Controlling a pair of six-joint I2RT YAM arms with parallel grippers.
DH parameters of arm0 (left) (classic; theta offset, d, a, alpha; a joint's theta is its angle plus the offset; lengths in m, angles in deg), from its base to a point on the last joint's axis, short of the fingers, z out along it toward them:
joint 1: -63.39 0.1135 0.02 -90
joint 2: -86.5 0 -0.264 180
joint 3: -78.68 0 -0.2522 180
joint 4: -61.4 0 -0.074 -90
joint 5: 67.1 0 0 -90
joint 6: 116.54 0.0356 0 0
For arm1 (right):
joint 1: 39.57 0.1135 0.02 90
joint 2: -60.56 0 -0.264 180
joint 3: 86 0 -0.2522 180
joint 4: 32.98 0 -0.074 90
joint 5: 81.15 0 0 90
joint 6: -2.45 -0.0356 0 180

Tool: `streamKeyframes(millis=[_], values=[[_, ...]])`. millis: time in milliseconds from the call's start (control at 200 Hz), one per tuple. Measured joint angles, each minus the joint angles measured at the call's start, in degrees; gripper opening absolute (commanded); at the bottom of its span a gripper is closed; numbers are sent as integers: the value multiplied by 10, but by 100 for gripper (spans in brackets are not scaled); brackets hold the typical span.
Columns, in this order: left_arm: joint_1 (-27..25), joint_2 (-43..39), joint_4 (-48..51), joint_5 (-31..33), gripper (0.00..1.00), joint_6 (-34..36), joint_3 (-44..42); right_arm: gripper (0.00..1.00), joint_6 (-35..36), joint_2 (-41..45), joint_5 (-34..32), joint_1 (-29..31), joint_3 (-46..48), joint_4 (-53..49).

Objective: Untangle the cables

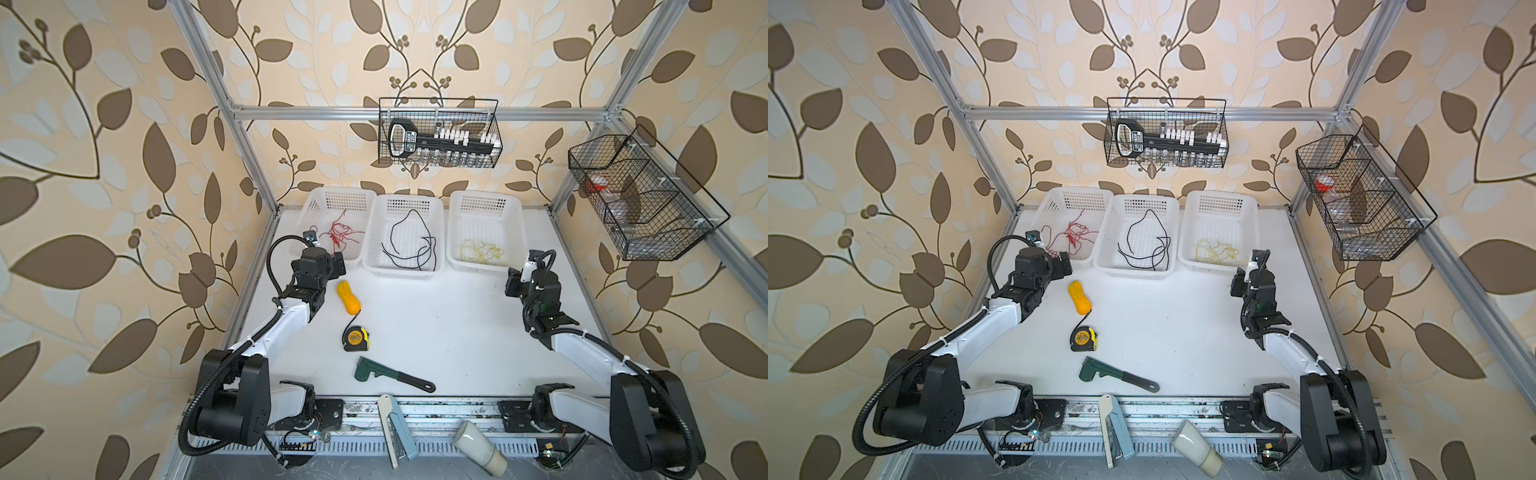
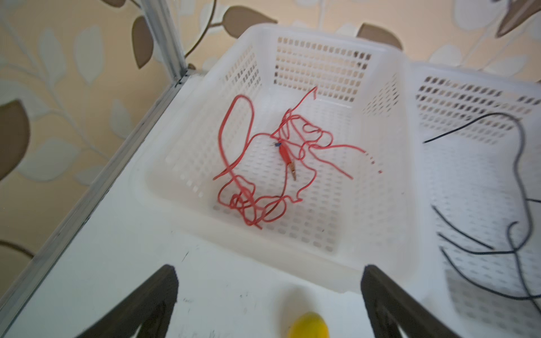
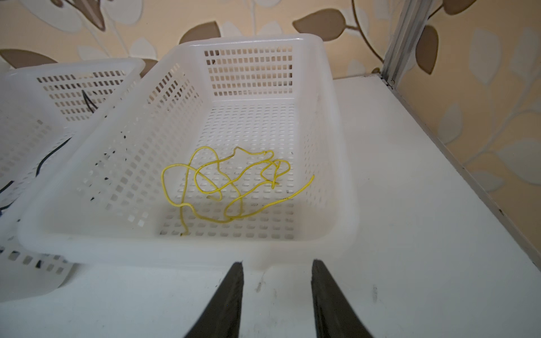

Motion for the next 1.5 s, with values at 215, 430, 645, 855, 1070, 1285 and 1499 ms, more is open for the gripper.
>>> streamKeyframes(millis=[215,430,645,855,1070,1285,1499], values=[[3,10,-68,42,99,9,-71,39,13,4,0,-9,91,106],[14,10,-138,41,99,44,-103,100,55,-42,-21,17,172,301],[31,38,-219,42,99,55,-131,100,73,-86,-26,23,167,340],[41,130,-303,26,99,60,-178,100,73,-86,-31,19,163,356],[46,134,-321,34,99,50,-177,100,73,-87,-32,19,163,360],[49,134,-323,43,99,44,-176,100,73,-87,-32,19,163,360],[49,134,-323,44,99,44,-176,100,74,-87,-11,10,162,360]])
